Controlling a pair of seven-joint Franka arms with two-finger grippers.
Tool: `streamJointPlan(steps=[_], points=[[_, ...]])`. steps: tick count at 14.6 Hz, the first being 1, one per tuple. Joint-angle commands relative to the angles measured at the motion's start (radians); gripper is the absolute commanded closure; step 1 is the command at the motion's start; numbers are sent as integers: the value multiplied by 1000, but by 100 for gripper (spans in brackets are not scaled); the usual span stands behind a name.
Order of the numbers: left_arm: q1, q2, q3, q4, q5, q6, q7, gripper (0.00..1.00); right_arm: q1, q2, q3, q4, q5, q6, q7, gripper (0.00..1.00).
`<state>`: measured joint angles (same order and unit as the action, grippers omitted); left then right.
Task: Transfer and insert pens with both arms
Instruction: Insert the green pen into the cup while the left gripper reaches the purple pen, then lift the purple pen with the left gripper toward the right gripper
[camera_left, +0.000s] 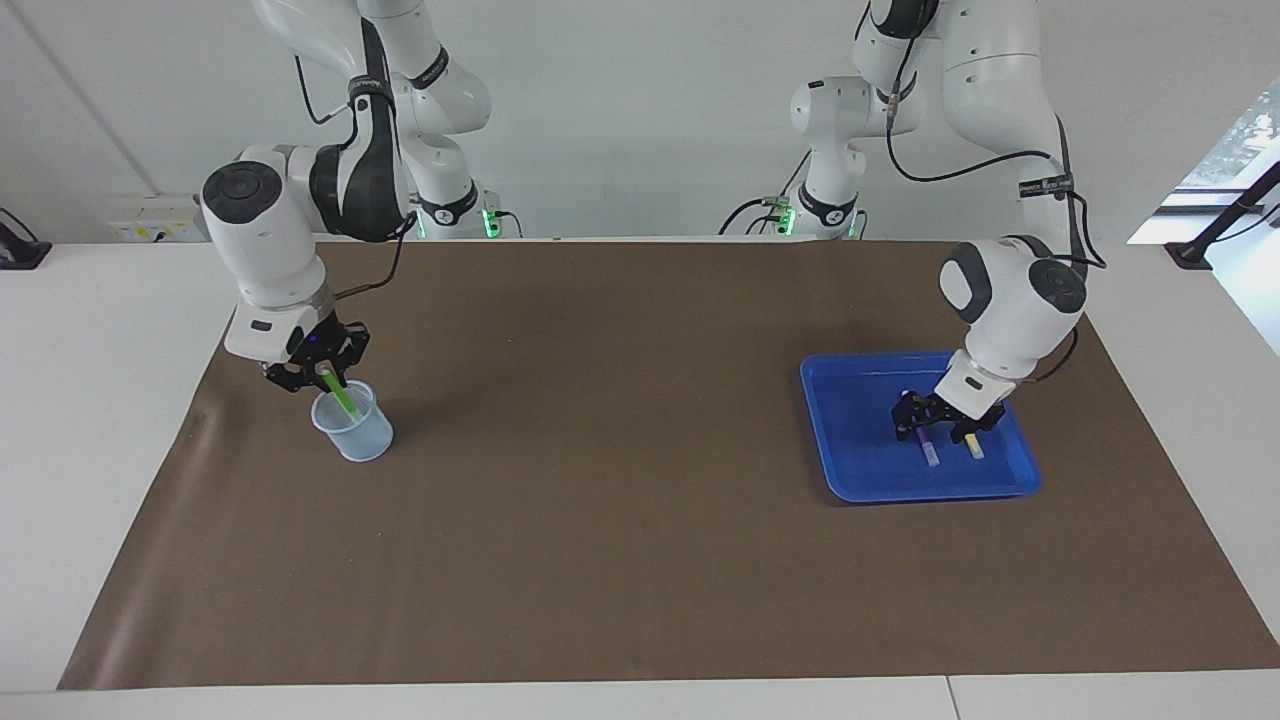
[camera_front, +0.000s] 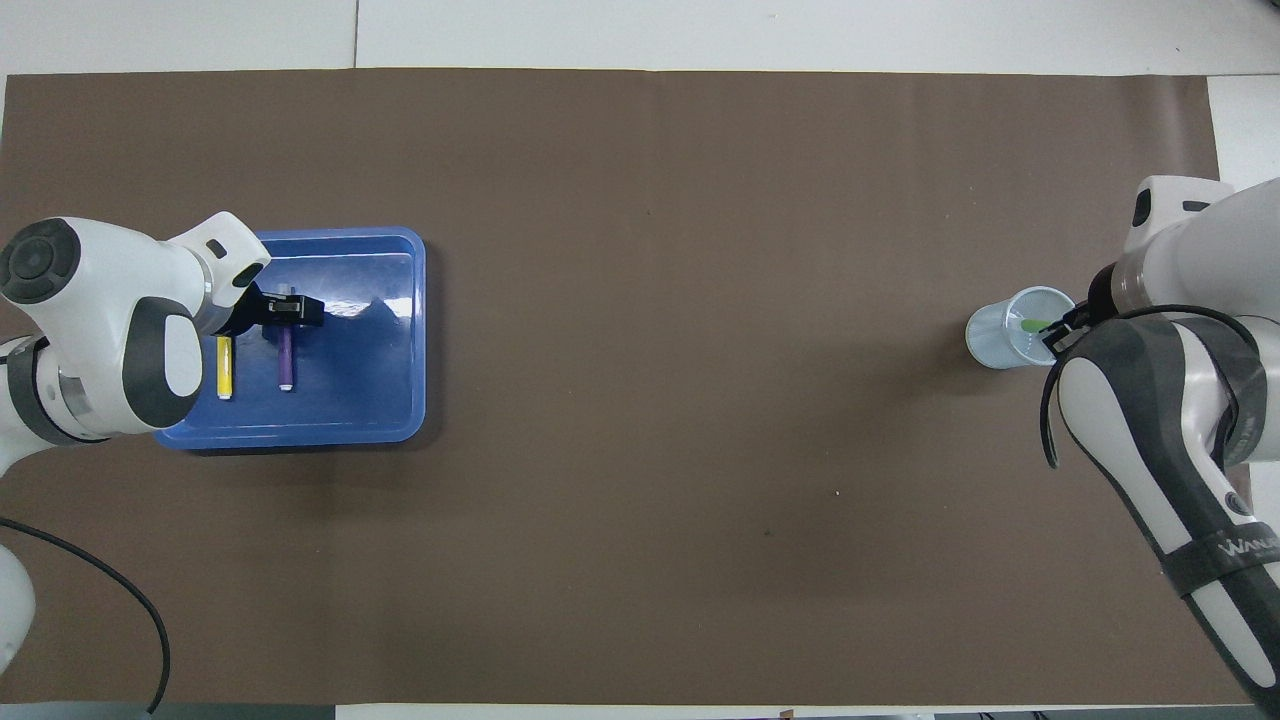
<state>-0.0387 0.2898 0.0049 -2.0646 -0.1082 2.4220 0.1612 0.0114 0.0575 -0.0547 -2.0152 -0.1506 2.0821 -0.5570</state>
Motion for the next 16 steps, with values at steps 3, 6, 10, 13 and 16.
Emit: streamJointPlan(steps=[3, 6, 10, 13, 16], points=[[5, -23, -6, -25, 15, 0, -3, 100, 8, -15, 18, 126, 84, -164, -20, 0], [5, -58, -6, -16, 15, -56, -52, 100, 36, -18, 22, 200, 312, -264, 20, 0], [-18, -138, -14, 23, 15, -177, -263, 100, 88, -27, 24, 187, 590, -274, 285, 0], [-96, -166, -16, 93, 13, -289, -524, 100, 117, -27, 26, 187, 779, -266, 524, 0], [-199, -159, -16, 158, 7, -348, -757, 100, 140, -38, 24, 165, 961, -235, 727, 0]])
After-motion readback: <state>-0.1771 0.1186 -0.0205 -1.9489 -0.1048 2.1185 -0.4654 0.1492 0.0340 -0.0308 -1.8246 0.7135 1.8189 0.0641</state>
